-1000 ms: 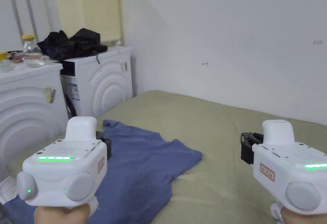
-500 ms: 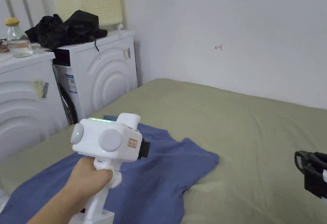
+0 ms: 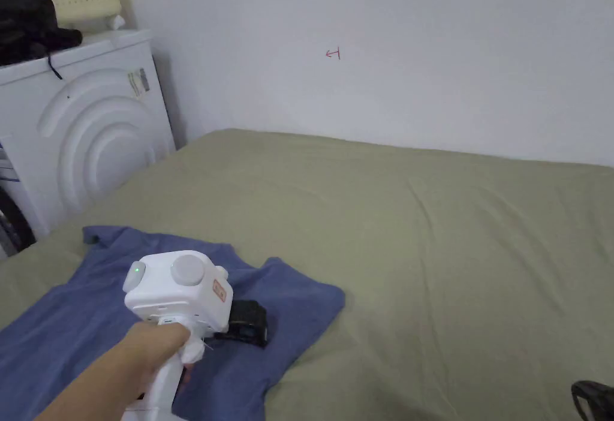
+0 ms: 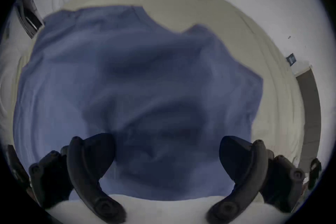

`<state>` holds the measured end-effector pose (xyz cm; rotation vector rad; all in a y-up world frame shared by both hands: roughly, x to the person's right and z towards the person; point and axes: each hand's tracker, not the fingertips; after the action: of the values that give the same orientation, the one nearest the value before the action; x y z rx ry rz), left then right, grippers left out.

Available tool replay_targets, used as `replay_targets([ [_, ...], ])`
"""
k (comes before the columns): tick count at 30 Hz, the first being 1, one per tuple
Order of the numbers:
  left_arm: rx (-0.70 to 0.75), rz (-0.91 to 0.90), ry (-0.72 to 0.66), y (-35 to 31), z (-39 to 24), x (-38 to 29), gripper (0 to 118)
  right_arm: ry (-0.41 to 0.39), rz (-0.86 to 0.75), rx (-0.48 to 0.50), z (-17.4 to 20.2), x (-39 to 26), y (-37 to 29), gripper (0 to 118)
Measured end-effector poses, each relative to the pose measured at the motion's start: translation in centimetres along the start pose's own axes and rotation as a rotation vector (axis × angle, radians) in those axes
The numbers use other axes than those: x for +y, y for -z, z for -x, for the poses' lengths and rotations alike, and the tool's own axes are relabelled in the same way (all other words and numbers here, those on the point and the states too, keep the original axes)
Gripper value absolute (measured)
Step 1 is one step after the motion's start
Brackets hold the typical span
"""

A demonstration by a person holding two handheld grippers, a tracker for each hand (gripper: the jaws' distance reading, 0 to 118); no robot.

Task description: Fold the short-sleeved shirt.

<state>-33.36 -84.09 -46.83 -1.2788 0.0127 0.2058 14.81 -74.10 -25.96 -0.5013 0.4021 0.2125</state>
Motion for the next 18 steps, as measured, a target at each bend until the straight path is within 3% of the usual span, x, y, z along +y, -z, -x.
replay_targets([
  [2, 0.082, -0.076, 0.09, -0.5, -1.3, -0.9, 116, 0.017, 0.014, 0.004, -0.4, -0.2, -0.1, 0],
  [4, 0.066, -0.055, 0.072, -1.4, -1.3, -0.4, 106, 0.03, 0.008, -0.003, -0.9, -0.1, -0.6, 0],
  [6, 0.063, -0.057, 0.09, -3.1, -1.4, 0.1, 58, 0.017, -0.015, -0.028, -1.5, 0.0, -1.3, 0],
  [7, 0.068, -0.081, 0.11, -3.8, -1.4, 0.4, 13, 0.017, -0.027, -0.046, -1.9, 0.1, -1.7, 0],
  [8, 0.089, -0.105, 0.124, -5.4, -2.3, -0.3, 3, 0.028, -0.033, -0.057, -2.5, 0.0, -2.1, 0],
  [12, -0.033, -0.196, 0.08, -9.5, -3.2, -0.4, 3, 0.094, -0.026, -0.101, -4.5, 0.0, -4.2, 0],
  [16, -0.161, -0.331, 0.198, -15.4, -7.1, -0.8, 3, 0.104, -0.039, -0.161, -6.9, 0.4, -7.3, 0],
  [18, -0.22, -0.354, 0.283, -17.9, -10.6, -1.3, 3, 0.146, -0.037, -0.194, -8.5, 0.5, -8.9, 0],
])
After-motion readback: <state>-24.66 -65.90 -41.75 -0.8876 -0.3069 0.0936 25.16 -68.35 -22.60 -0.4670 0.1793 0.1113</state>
